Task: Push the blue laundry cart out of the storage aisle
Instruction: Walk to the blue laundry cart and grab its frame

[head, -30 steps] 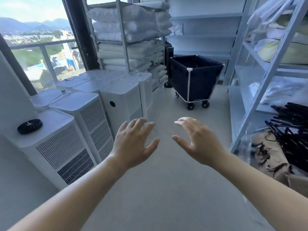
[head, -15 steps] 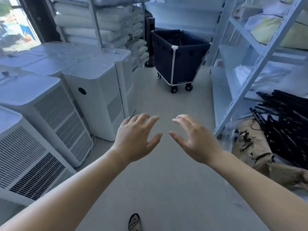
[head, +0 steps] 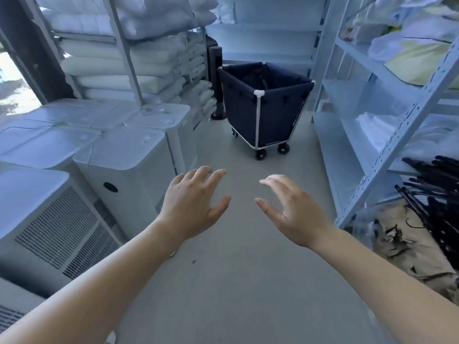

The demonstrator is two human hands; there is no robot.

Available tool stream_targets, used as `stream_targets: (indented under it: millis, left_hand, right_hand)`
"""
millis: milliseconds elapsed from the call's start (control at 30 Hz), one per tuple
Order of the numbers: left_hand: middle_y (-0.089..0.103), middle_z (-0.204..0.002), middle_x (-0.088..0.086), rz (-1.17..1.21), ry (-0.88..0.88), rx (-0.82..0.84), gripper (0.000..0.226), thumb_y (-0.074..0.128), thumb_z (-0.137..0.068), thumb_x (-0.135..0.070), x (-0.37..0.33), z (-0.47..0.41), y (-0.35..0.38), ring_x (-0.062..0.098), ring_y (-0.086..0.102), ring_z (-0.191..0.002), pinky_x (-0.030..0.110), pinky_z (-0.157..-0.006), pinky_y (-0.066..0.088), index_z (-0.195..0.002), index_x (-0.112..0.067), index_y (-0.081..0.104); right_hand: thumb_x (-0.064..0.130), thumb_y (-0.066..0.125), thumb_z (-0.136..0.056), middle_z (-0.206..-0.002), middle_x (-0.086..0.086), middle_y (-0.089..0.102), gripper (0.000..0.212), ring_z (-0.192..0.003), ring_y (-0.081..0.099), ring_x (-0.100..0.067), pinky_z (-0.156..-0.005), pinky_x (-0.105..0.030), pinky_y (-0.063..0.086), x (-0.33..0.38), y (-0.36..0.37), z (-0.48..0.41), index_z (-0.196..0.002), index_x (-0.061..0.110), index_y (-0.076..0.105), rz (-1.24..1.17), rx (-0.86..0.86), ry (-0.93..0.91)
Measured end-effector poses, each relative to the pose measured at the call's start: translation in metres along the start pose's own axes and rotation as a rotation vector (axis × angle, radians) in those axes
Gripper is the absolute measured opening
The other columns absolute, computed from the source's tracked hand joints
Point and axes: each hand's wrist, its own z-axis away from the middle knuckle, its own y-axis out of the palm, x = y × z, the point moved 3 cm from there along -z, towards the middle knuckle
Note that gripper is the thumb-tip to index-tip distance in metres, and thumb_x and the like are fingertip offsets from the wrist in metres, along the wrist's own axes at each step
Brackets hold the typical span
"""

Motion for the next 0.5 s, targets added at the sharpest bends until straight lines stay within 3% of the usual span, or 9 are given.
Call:
stream_targets:
  millis: [167,333,500]
  left_hand:
    - [0.052,-0.131,-0.002,0.055,0.105,-0.006,0.054,0.042,-0.090,-0.052,-0.025,-0.109,0.034,0.022,0.051,-0.120,0.036,-0.097,0.039,-0.137,-0.027,0.040]
    - [0.051,-0.129,-0.005,0.035,0.214,0.019,0.057,0.043,-0.088,-0.054,-0.062,-0.223,0.080,0.020,0.052,-0.119,0.035,-0.099,0.040,-0.137,-0.027,0.039]
    - [0.050,-0.127,-0.006,0.017,0.249,0.035,0.058,0.041,-0.088,-0.055,-0.086,-0.338,0.111,0.018,0.053,-0.116,0.033,-0.097,0.041,-0.139,-0.027,0.037]
  right_hand:
    - [0.052,0.043,-0.091,-0.138,0.008,0.045,0.050,-0.124,0.042,-0.011,-0.082,-0.027,0.038,-0.083,-0.015,-0.044,-0.132,0.023,0.045,0.084,-0.048,0.124]
    - [0.051,0.048,-0.089,-0.140,0.006,0.043,0.055,-0.128,0.039,-0.010,-0.090,-0.026,0.036,-0.172,-0.030,-0.114,-0.135,0.021,0.042,0.116,-0.071,0.170]
    - [0.053,0.047,-0.089,-0.140,0.008,0.041,0.057,-0.127,0.039,-0.009,-0.086,-0.022,0.032,-0.251,-0.048,-0.199,-0.136,0.021,0.040,0.136,-0.057,0.166]
